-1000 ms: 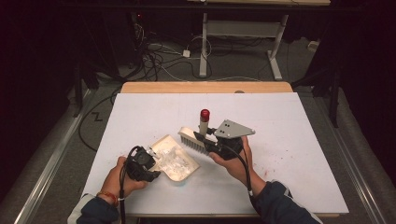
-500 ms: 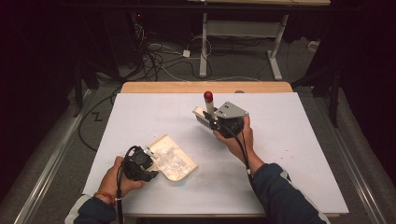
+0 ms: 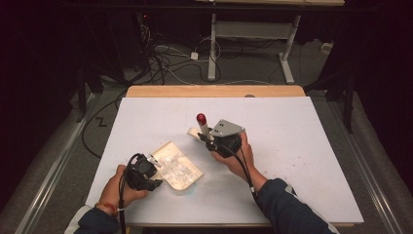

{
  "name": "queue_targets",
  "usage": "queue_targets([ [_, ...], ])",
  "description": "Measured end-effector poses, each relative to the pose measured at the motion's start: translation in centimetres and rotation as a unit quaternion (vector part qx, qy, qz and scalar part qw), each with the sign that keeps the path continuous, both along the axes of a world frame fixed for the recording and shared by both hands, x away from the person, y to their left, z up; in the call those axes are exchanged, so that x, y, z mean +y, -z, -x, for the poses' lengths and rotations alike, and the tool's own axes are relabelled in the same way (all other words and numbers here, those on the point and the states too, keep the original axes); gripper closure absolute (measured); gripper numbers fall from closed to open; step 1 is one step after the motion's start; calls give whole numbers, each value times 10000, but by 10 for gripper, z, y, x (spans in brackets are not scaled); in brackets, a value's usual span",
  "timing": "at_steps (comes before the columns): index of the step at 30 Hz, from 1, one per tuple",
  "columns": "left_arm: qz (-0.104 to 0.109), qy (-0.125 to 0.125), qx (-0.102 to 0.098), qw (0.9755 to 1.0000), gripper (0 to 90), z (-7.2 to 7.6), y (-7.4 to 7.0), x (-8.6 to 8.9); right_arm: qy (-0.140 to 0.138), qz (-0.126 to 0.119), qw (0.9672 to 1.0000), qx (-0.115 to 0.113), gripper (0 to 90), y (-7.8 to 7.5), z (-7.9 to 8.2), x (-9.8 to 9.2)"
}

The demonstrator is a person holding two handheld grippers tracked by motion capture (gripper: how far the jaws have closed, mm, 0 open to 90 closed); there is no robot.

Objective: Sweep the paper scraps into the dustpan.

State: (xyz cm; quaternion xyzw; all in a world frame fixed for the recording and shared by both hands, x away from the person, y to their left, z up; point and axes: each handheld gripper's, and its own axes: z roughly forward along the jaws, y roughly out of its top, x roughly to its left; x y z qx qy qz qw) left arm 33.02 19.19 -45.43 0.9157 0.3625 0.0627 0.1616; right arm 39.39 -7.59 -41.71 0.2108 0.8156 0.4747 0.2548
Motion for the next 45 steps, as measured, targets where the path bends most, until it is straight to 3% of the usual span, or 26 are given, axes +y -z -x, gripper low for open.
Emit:
queue_targets([
  [5, 15, -10, -12, 10000, 634, 0, 0, 0, -479, -359, 9977, 329, 712, -6, 24, 11],
  [8, 22, -18, -4, 10000, 634, 0, 0, 0, -687, -301, 9968, 265, 712, -7, 36, 20],
  [10, 18, -15, -2, 10000, 634, -1, 0, 0, -787, -388, 9956, 327, 712, -10, 39, 22],
  [21, 24, -20, -10, 10000, 634, -1, 0, 0, -716, -646, 9952, 173, 711, -36, 39, 7],
  [24, 27, 10, -27, 10000, 634, -1, -2, 1, -595, -708, 9955, 183, 711, -39, 32, 0],
  [27, 203, -67, 8, 9998, 633, -3, -4, 6, -414, -641, 9971, 75, 711, -43, 19, -6],
  [30, 182, -78, -4, 9998, 634, -3, -5, 9, -137, -456, 9988, -96, 711, -45, 0, -10],
  [32, 182, -77, 7, 9998, 633, -4, -5, 10, 105, -460, 9987, -184, 711, -44, -17, -13],
  [36, 151, -66, 6, 9999, 633, -5, -3, 10, 503, -363, 9972, -409, 712, -34, -43, -15],
  [41, 132, -67, -1, 9999, 634, -7, -2, 9, 675, -131, 9968, -412, 712, -20, -68, -10],
  [45, 158, -102, 6, 9998, 634, -7, -2, 9, 803, 63, 9946, -659, 711, -12, -81, -2],
])
